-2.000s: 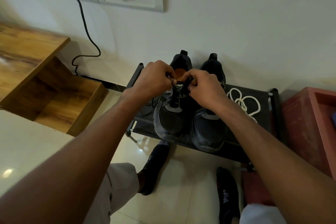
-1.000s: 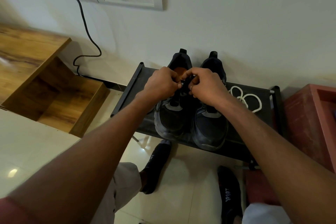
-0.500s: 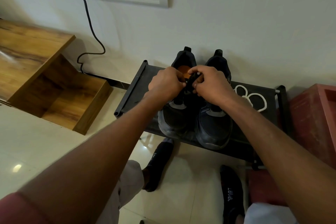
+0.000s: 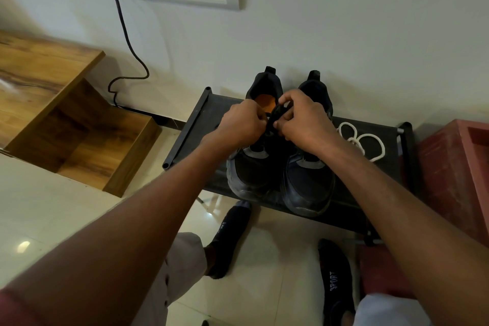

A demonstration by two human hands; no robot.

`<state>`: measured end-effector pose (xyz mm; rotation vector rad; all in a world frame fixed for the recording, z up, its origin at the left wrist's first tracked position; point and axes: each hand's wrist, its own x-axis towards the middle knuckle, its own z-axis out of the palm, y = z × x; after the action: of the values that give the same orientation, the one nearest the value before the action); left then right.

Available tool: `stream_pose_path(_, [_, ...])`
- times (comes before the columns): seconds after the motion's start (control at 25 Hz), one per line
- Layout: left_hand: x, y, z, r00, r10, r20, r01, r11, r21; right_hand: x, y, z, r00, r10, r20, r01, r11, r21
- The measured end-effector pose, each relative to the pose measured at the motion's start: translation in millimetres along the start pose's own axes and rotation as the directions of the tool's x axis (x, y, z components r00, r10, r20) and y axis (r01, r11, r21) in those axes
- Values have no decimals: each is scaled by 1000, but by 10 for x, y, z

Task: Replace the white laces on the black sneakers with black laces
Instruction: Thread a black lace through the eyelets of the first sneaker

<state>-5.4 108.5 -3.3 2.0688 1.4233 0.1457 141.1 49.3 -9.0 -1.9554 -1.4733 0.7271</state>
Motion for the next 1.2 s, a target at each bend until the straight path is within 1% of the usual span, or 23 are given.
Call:
stream_pose_path(0.16, [-9, -18, -87, 988, 124, 88, -135, 982, 134, -78, -68, 62, 997, -62, -35, 55, 983, -176])
stream_pose_path(0.24, [-25, -34, -121, 983, 158, 90, -172, 970, 173, -74, -92, 75, 997, -41, -60, 31, 988, -151])
stream_pose_path(0.32, [-23, -69, -146, 982, 168, 87, -181, 967, 179, -58, -106, 65, 999, 17, -48, -23, 990, -138])
stream_pose_path(0.4, [-13, -81, -181, 987, 162, 14, -162, 973, 164, -67, -130, 35, 999, 32, -10, -33, 986, -161])
stream_pose_path(0.48, [6, -51, -231, 975, 186, -124, -165, 972, 166, -85, -193, -29, 1000, 17, -26, -21, 990, -143])
stream_pose_path(0.52, [10, -31, -269, 964, 207, -169, -187, 974, 127, -80, -227, -74, 997, -2, -81, -8, 992, -123])
stream_pose_path(0.56, [12, -13, -304, 961, 217, -173, -211, 976, 57, -71, -258, -129, 985, -28, -168, 10, 994, -105])
stream_pose_path(0.6, [9, -8, -332, 963, 235, -133, -239, 971, -15, -67, -291, -184, 964, -51, -261, 37, 998, -58])
stream_pose_path(0.64, [-14, 6, -353, 964, 257, -66, -262, 963, -71, -66, -335, -239, 942, -64, -331, 82, 996, 42])
stream_pose_path(0.68, [-34, 8, -362, 960, 280, 14, -277, 955, -108, -65, -382, -285, 927, -62, -370, 139, 972, 187])
stream_pose_path(0.72, [-52, 9, -353, 955, 286, 82, -276, 954, -119, -74, -443, -329, 921, -49, -386, 195, 917, 349])
stream_pose_path(0.76, [-60, 5, -332, 951, 286, 117, -274, 956, -104, -81, -509, -386, 914, -30, -404, 249, 828, 502])
stream_pose_path(0.8, [-50, -4, -296, 956, 271, 112, -265, 962, -69, -90, -581, -464, 901, -8, -434, 307, 720, 623])
stream_pose_path(0.84, [-32, -2, -271, 965, 255, 68, -251, 966, -53, -103, -655, -562, 877, 18, -480, 366, 623, 692])
stream_pose_path(0.88, [-17, 18, -254, 970, 243, 9, -242, 968, -65, -116, -706, -659, 846, 42, -531, 420, 561, 713])
stream_pose_path(0.92, [-5, 63, -254, 965, 255, -52, -260, 959, -114, -113, -723, -745, 819, 44, -572, 461, 542, 703])
stream_pose_path(0.96, [-7, 125, -277, 956, 272, -107, -288, 936, -200, -102, -699, -804, 807, 25, -590, 473, 571, 671])
stream_pose_path(1.0, [-16, 202, -313, 944, 286, -165, -325, 894, -308, -94, -654, -837, 815, -14, -579, 448, 648, 616])
stream_pose_path(1.04, [-31, 295, -364, 929, 288, -234, -363, 836, -411, -88, -583, -829, 851, -59, -522, 382, 752, 538])
stream_pose_path(1.08, [-44, 378, -425, 908, 284, -309, -406, 780, -476, -91, -509, -785, 904, -98, -415, 291, 854, 432])
stream_pose_path(1.12, [-59, 457, -488, 882, 285, -374, -450, 742, -497, -106, -450, -716, 957, -119, -263, 197, 936, 293])
stream_pose_path(1.16, [-76, 529, -538, 853, 299, -428, -497, 717, -489, -124, -394, -625, 988, -118, -100, 131, 983, 132])
stream_pose_path(1.2, [-105, 598, -582, 827, 321, -461, -536, 694, -480, -168, -375, -534, 994, -100, 36, 100, 995, 0])
